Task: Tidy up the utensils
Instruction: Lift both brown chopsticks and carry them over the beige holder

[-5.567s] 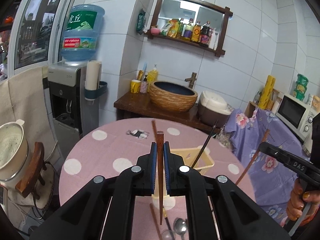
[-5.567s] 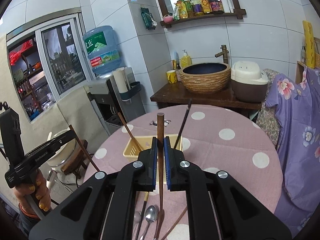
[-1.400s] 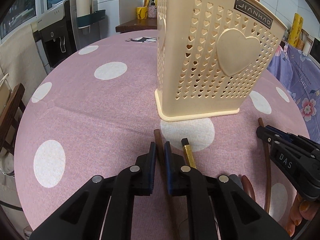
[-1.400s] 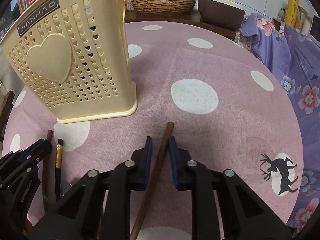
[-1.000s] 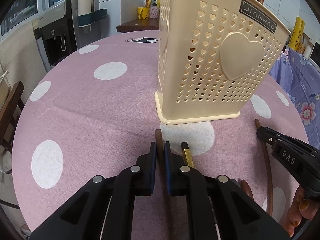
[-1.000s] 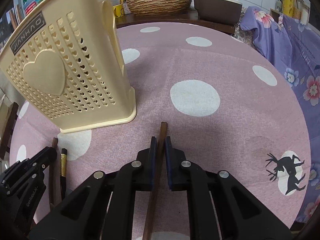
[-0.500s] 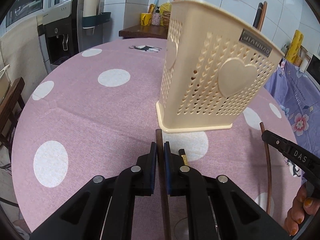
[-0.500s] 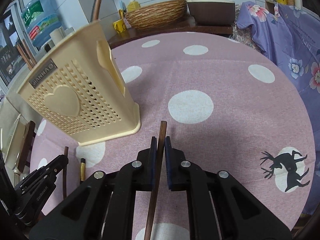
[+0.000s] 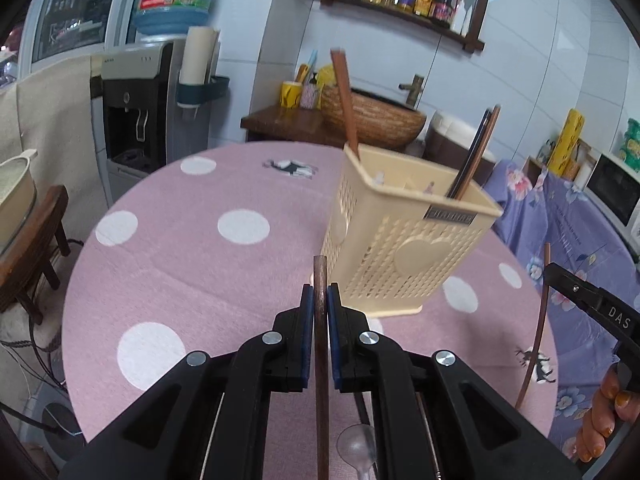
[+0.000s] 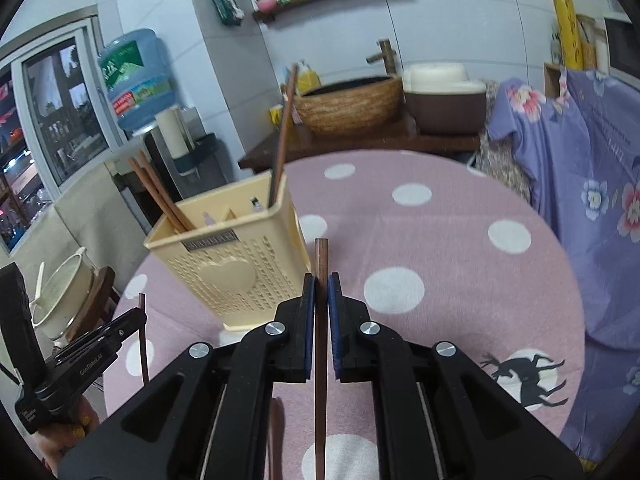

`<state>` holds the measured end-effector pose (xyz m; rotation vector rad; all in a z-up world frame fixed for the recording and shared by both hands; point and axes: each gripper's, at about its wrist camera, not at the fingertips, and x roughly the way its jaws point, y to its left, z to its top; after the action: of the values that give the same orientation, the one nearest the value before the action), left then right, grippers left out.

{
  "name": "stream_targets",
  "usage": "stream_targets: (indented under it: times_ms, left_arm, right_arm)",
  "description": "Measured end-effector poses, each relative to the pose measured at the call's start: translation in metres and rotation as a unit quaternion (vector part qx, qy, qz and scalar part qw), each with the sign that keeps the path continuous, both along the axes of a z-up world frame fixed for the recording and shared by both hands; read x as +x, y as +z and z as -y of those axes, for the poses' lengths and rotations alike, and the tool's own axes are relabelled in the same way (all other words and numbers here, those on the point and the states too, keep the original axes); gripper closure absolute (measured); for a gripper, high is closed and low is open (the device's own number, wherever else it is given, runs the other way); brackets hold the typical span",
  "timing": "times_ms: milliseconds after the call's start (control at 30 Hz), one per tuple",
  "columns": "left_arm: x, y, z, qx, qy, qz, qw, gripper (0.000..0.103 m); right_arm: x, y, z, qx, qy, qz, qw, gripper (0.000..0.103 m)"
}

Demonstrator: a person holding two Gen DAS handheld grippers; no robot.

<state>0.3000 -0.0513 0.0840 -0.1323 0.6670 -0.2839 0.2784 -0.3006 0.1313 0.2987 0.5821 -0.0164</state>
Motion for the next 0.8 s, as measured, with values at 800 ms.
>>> stream_targets:
  times_ms: [800]
  left_arm:
    - [-0.020,0.066,-0.017,-0.012,-0.002,0.076,0.9970,0.095]
  right_arm:
    - [-0.023,0.068,-0.017,-0.023,0.054,0.052,0.997,0.096]
